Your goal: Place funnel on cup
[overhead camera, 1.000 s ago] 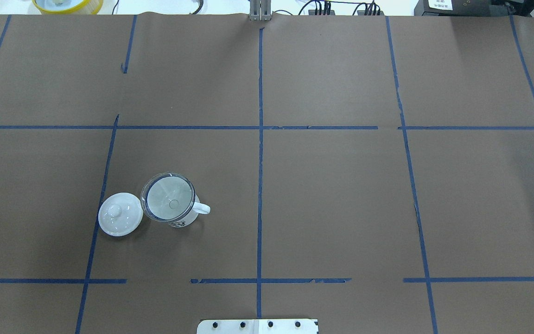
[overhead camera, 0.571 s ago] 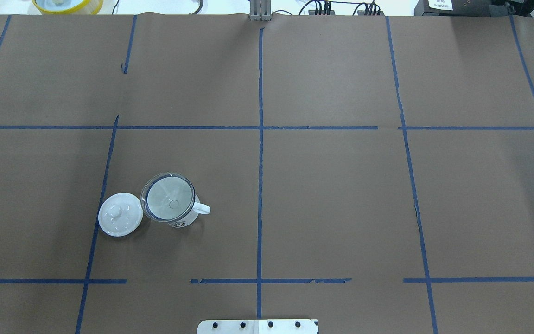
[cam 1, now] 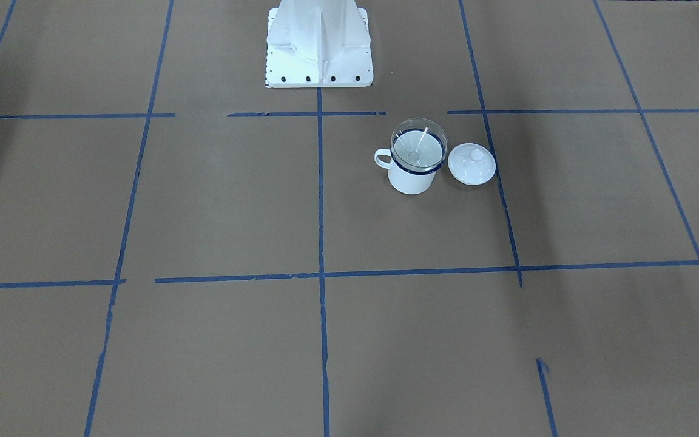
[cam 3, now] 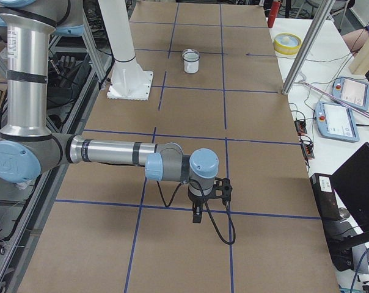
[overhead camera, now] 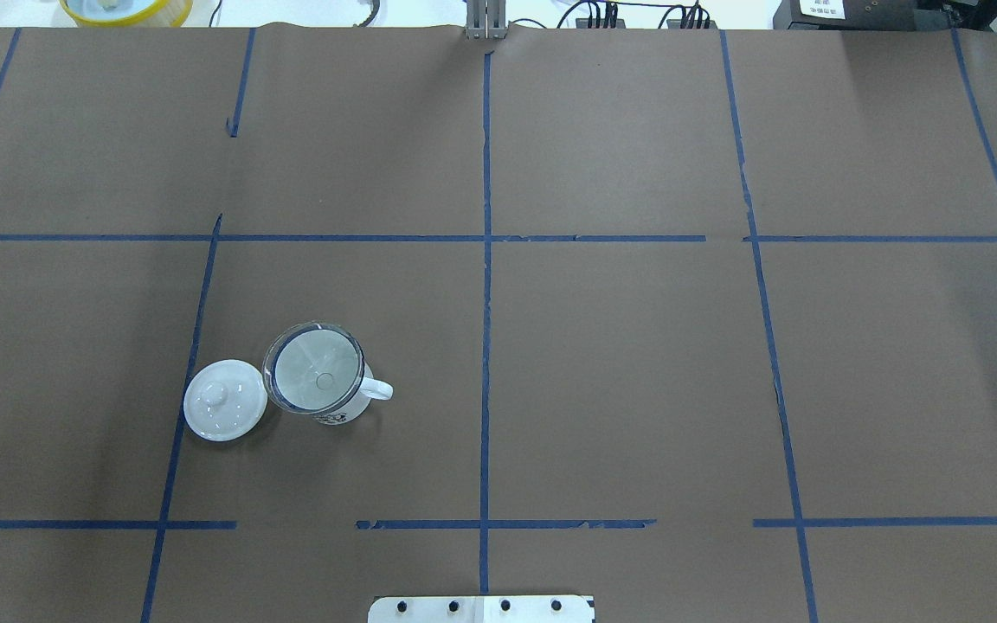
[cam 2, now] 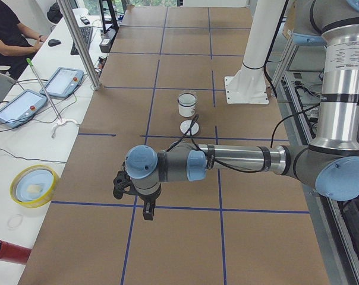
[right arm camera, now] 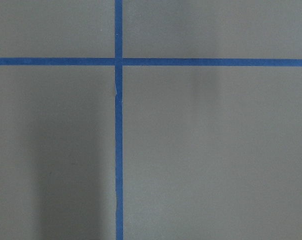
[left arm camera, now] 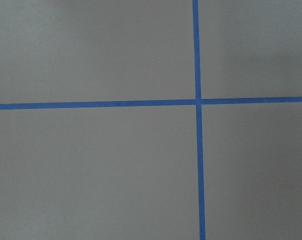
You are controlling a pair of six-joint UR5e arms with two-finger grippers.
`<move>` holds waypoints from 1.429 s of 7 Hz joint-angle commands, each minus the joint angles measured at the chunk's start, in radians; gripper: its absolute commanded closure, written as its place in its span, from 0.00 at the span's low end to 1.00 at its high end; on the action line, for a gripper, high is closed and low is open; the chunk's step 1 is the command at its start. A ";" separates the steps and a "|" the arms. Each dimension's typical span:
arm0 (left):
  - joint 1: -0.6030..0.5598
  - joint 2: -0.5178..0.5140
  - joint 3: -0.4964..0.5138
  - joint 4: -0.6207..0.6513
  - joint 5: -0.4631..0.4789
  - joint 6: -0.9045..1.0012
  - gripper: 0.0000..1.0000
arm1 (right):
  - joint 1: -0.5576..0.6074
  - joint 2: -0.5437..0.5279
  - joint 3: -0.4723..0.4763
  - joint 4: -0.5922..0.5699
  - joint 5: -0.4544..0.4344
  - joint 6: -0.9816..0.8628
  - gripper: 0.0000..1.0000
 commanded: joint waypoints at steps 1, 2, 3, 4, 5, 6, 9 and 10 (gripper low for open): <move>0.028 0.036 -0.055 -0.039 0.111 -0.029 0.00 | 0.000 0.000 0.002 0.000 0.000 0.000 0.00; 0.028 0.044 -0.066 -0.041 0.106 -0.036 0.00 | 0.000 0.000 0.000 0.000 0.000 0.000 0.00; 0.025 0.044 -0.079 -0.042 0.109 -0.040 0.00 | 0.000 0.000 0.000 0.000 0.000 0.000 0.00; 0.028 0.027 -0.073 -0.028 0.091 -0.040 0.00 | 0.000 0.000 0.002 0.000 0.000 0.000 0.00; 0.028 0.036 -0.083 -0.021 0.063 -0.042 0.00 | 0.000 0.000 0.000 0.000 0.000 0.000 0.00; 0.034 0.023 -0.070 0.067 0.065 -0.025 0.00 | 0.000 0.000 0.002 0.000 0.000 0.000 0.00; 0.032 -0.042 -0.071 0.226 0.060 0.073 0.00 | 0.000 0.000 0.002 0.000 0.000 0.000 0.00; 0.032 -0.042 -0.060 0.216 0.058 0.073 0.00 | 0.000 0.000 0.000 0.000 0.000 0.000 0.00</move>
